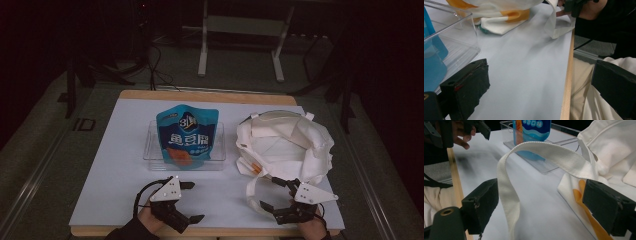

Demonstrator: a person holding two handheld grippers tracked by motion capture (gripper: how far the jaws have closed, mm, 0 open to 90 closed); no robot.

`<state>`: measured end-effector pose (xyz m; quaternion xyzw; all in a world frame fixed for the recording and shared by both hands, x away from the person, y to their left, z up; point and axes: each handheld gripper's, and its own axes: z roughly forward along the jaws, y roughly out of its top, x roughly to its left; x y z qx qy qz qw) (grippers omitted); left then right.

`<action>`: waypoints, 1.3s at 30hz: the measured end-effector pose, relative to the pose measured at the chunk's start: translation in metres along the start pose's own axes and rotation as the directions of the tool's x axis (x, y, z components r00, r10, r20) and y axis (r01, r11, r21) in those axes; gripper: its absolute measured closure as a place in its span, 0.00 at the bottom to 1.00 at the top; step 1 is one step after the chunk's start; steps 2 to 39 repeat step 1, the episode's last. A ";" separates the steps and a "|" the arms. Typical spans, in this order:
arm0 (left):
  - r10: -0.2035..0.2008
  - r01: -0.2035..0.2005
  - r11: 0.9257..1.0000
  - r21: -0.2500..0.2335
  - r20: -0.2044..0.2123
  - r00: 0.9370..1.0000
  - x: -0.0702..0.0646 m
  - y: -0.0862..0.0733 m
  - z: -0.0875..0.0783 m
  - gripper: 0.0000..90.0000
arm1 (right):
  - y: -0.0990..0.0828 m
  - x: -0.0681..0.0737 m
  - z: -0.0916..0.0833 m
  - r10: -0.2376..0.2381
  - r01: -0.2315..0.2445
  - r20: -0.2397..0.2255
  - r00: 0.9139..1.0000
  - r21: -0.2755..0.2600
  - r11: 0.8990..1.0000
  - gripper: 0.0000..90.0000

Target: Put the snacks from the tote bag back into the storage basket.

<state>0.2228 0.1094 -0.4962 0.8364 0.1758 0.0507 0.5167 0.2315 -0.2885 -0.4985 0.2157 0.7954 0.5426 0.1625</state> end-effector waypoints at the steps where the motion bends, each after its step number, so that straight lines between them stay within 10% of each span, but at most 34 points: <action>1: 0.000 0.000 1.000 0.000 0.000 1.000 0.000 0.000 0.000 0.02 | 0.000 0.000 0.000 0.000 0.000 -0.001 1.000 0.002 1.000 0.15; 39: 0.000 0.000 1.000 0.000 0.000 1.000 0.000 0.000 0.000 0.02 | 0.000 0.000 0.000 0.000 0.000 -0.001 1.000 0.002 1.000 0.15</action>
